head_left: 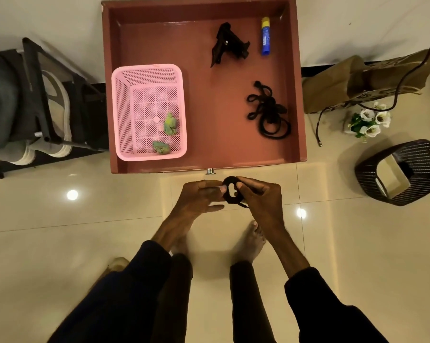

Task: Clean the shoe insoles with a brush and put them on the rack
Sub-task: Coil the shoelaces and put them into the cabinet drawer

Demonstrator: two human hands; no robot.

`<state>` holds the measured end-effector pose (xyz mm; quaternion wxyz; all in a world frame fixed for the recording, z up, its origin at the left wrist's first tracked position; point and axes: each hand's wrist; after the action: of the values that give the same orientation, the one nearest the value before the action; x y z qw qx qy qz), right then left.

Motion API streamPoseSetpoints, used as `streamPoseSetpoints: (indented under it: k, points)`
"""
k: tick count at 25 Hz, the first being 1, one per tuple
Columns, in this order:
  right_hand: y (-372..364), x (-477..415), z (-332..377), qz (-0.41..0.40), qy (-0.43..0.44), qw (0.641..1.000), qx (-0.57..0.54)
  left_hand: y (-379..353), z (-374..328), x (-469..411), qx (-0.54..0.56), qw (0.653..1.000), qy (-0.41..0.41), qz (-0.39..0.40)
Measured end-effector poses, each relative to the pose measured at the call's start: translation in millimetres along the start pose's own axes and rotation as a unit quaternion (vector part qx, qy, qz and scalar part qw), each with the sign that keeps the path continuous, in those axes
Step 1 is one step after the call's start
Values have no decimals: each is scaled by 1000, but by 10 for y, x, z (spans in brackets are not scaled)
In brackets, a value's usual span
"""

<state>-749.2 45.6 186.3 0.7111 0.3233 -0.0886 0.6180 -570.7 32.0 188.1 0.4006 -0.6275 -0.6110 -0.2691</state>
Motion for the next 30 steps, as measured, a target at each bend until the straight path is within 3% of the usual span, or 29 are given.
streamPoseSetpoints:
  k: [4, 6, 17, 25, 30]
  points:
    - [-46, -112, -174, -22, -15, 999, -35, 97, 160, -433, 124, 982, 23, -144]
    - [-56, -156, -251, -23, -11, 999, -36, 90, 211, -637, 158, 971, 30, -179]
    - [-8, -249, -423, -13, -5, 999, -43, 25, 458, -1177, 173, 970, 25, -169]
    - [166, -169, -551, -27, -17, 999, -22, 35, 1320, -387, 164, 970, 75, -164]
    - [87, -128, -762, -64, -17, 997, 36, -72, 1808, -5, 195, 948, 114, -222]
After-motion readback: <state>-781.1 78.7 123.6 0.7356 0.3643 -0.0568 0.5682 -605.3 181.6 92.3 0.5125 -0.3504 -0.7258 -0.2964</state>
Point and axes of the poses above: each hand's wrist, its own x-axis away from the middle knuckle, its own y-axis out of the back of the hand, z = x × y, and after that the axes turned 4 degrees about x, right-handed
